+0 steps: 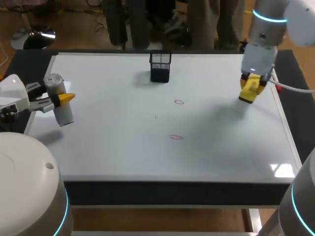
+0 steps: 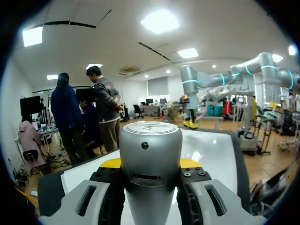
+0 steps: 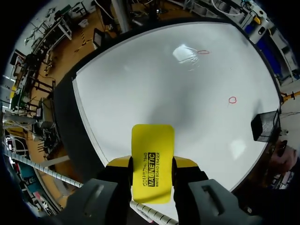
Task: Pick up the inspection probe, press it on each red-marked spot on the whiteboard one by one, put down the probe, pick up the eraser, and wipe off all the red marks.
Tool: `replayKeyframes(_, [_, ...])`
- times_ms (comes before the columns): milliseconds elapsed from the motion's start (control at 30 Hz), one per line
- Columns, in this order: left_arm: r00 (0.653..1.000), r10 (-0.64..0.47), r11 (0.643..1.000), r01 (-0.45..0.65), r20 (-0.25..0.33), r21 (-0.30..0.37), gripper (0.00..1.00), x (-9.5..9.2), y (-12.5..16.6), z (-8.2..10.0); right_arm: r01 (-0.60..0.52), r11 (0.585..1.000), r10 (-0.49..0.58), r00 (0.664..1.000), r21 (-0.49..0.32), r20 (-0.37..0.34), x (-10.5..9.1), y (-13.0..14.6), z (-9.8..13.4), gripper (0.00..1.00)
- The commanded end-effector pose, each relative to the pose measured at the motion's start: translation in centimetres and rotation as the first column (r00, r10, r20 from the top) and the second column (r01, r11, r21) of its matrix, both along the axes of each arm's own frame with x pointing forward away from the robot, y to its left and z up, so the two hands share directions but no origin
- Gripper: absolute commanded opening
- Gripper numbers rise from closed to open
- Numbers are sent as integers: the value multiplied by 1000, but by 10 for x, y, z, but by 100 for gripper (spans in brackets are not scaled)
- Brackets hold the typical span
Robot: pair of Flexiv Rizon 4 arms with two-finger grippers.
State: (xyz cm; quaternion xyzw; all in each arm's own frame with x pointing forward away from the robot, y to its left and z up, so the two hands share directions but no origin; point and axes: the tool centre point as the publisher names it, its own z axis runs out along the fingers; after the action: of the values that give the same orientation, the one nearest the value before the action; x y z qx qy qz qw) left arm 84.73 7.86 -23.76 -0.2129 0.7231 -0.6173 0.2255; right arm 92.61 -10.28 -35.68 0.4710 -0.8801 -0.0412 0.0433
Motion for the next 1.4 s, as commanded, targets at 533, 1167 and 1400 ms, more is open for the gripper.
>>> replayKeyframes(533, [1000, 2, 1000, -2, 3, -2, 0, 0, -1, 0, 72, 997, -72, 997, 26, 27, -10, -22, -1, 0])
replayKeyframes(1167, [999, -47, 999, 47, 7, -6, 0, 9, -20, 5, 72, 997, -72, 997, 26, 27, -10, -22, -1, 0])
replayKeyframes(1400, [987, -159, 987, 159, -8, -20, 0, 24, -62, 17, 72, 997, -72, 997, 26, 27, -10, -22, -1, 0])
